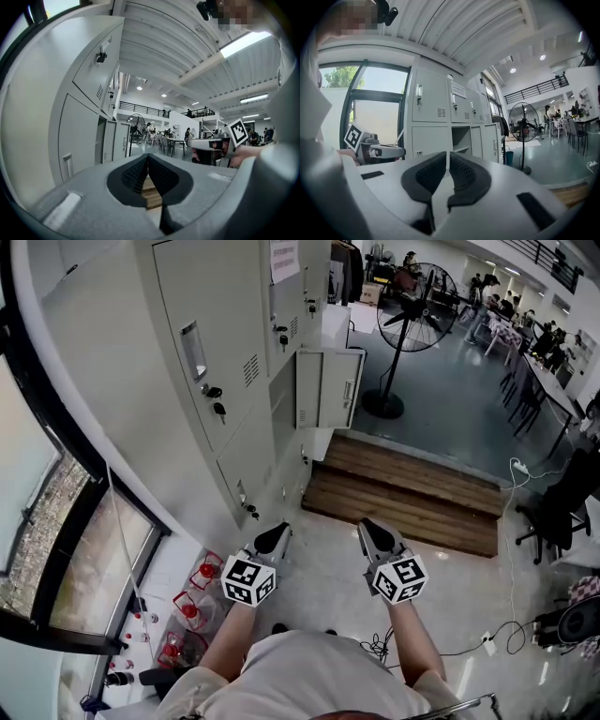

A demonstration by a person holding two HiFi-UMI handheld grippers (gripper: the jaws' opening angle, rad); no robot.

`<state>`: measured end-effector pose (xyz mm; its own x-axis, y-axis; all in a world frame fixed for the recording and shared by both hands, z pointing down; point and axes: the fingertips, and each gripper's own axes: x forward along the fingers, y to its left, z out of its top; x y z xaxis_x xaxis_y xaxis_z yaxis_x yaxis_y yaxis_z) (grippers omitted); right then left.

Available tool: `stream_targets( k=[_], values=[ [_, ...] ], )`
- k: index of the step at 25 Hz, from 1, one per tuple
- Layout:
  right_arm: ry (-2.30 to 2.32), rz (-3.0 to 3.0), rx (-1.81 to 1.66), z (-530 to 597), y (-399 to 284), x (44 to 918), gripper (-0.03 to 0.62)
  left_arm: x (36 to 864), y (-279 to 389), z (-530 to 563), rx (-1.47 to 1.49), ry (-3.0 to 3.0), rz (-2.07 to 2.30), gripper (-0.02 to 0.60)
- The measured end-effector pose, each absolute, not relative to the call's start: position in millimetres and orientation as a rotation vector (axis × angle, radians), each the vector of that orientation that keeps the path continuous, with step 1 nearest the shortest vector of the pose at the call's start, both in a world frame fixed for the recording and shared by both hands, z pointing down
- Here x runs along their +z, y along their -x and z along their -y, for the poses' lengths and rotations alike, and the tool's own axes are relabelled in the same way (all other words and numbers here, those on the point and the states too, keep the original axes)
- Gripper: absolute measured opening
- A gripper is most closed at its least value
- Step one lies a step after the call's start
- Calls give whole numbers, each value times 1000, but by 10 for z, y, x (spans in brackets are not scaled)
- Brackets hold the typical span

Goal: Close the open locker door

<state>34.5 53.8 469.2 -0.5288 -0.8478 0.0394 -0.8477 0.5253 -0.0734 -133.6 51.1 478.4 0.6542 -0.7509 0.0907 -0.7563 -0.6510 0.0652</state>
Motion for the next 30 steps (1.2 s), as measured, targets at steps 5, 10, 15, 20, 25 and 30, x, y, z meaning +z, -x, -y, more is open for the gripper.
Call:
stream_targets(
  k=[5, 10, 15, 20, 25, 30],
  values=[
    [1525, -2742, -132, -560, -348, 4704, 26, 4806, 1335, -542, 91, -2762, 1268, 15],
    [1500, -2760, -132, -580, -333, 4711, 29, 4812, 1319, -551, 95, -2761, 1270, 15],
    [1492, -2757, -144, -595, -370, 4720, 45, 4810, 1284, -567, 95, -2759, 1273, 15],
    [1483, -2762, -153, -597, -429, 4743, 64, 4835, 1213, -571, 104, -2753, 1274, 15],
    [1473, -2763, -173, -578, -522, 4768, 83, 4853, 1121, -569, 111, -2749, 1277, 15],
    [1455, -2773, -190, -561, -632, 4810, 98, 4888, 1021, -570, 119, -2736, 1293, 15]
  ],
)
